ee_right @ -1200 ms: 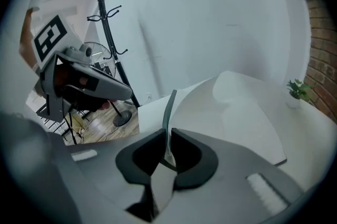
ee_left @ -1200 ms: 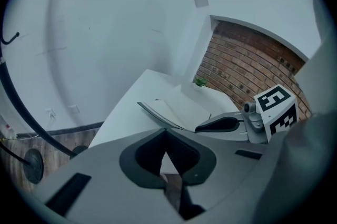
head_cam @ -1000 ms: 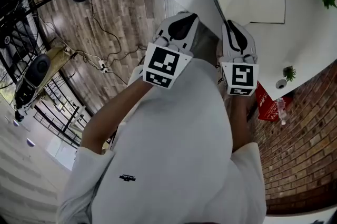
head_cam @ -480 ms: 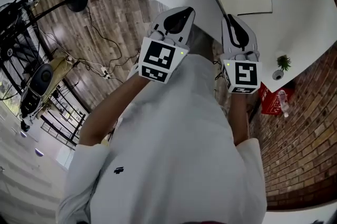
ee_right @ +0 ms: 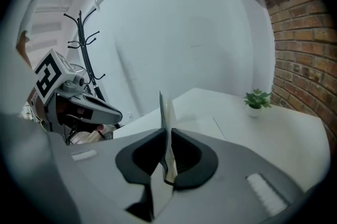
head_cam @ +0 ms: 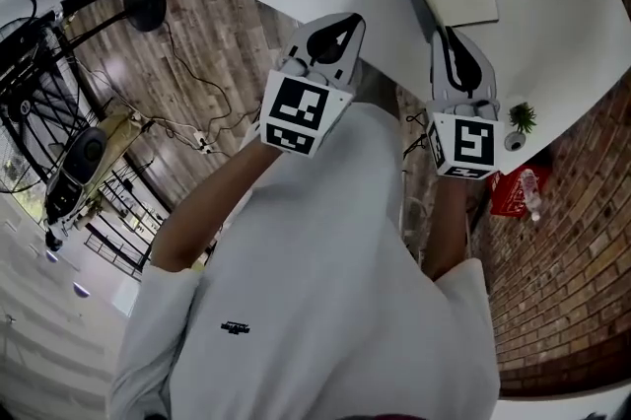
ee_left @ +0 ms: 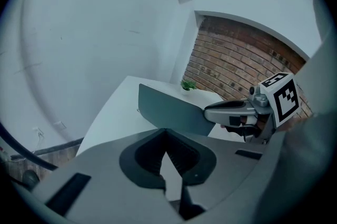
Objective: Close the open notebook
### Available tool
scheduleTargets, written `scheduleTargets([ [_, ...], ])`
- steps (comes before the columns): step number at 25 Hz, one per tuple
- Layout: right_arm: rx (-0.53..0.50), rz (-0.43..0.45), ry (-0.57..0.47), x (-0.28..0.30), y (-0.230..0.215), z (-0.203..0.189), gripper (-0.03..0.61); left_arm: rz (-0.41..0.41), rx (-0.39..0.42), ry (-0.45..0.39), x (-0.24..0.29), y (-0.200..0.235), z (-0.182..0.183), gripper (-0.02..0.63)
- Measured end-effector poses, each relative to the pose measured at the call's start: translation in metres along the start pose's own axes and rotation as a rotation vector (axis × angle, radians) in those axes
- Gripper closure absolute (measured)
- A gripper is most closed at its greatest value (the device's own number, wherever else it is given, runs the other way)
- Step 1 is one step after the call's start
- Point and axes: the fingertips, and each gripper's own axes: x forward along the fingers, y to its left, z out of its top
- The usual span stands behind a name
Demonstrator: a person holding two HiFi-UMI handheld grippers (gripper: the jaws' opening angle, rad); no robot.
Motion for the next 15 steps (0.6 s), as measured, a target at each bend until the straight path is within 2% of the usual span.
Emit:
scheduleTargets([
  [15,0.077,-0.062,-0.010,0.000,-0.064,-0.004,0.531,-0.012,0.019,0.019,0.024,-0.017,0.013,0.609],
])
